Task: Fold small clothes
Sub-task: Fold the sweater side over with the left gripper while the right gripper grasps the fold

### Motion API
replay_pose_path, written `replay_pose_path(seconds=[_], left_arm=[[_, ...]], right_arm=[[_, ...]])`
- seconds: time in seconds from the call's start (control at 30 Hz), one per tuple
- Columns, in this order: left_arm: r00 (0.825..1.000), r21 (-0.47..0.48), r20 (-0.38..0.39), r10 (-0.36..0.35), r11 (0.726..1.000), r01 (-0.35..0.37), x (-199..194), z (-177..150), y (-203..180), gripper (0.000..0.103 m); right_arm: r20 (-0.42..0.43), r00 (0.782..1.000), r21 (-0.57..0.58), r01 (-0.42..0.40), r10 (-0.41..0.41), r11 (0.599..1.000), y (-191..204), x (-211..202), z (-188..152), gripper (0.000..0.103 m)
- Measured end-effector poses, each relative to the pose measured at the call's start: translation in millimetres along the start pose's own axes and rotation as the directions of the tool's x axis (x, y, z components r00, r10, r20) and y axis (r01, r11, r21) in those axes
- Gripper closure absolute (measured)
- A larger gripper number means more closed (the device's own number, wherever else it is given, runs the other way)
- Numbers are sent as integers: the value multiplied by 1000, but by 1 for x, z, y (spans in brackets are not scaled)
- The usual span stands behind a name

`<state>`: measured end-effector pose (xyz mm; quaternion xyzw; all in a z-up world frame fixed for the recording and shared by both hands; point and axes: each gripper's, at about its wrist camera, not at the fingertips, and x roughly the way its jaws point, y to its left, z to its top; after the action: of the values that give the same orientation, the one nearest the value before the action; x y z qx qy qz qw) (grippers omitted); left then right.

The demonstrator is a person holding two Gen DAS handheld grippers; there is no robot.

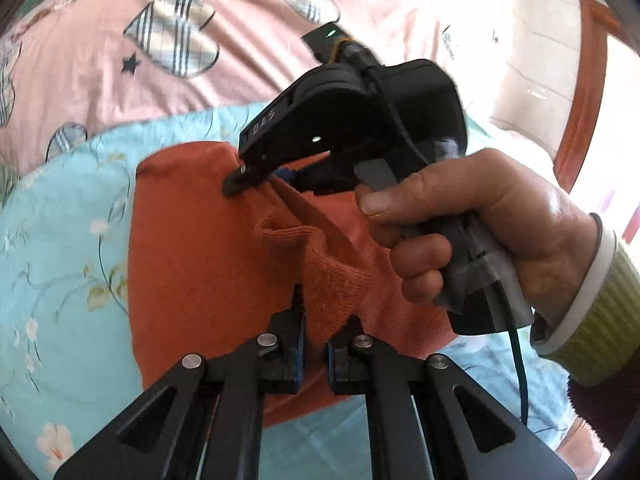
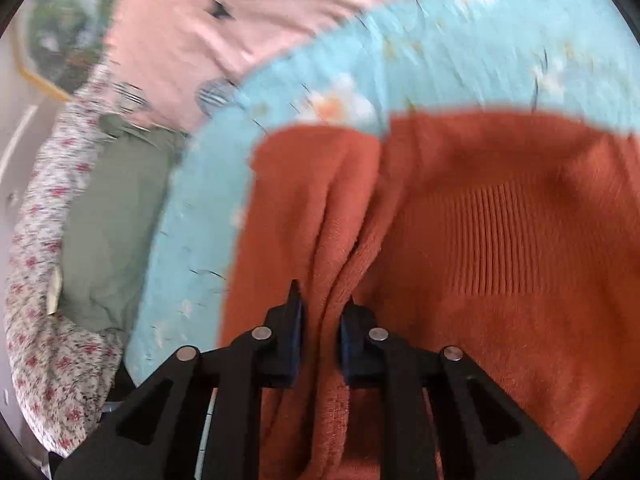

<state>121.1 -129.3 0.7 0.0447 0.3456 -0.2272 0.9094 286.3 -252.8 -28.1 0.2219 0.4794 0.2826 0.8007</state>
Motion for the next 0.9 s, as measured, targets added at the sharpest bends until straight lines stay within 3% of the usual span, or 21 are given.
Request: replay_pose_path(seconds=[0.1,0.17,0.3,0.4,0.47,0.6,0.73,0.9], left_arm=[[995,0,36,-97,995,97,-6,21,-13,97],[982,-4,46,-183,983,183,-5,33,-26,96],[957,-27,-7,-289,957,288,28,37,-48,96],[946,-55,-76,-317,948,313,55,32,-57,96],[946,-44,-80,-313,950,311,58,31,-61,96],[948,-15,-57,-312,950,311,51,37,-70,96],[940,-16,-49,-339,941,338,50,36,-83,96],[926,-41,-132,-353,936,351,77,27,-90,96]], right_arm=[[109,993,-61,-36,43,997,10,-49,1,87],[164,986,-81,-21,34,996,5,-79,-1,87],[173,981,-22,90,-85,996,-38,-104,-9,87],[116,983,65,133,-140,989,-82,-94,-21,87],[104,984,94,132,-142,987,-96,-92,-27,87],[148,982,64,107,-115,992,-88,-106,-28,88],[168,975,34,144,-148,989,-83,-114,-26,88],[110,972,94,195,-205,976,-112,-99,-33,88]])
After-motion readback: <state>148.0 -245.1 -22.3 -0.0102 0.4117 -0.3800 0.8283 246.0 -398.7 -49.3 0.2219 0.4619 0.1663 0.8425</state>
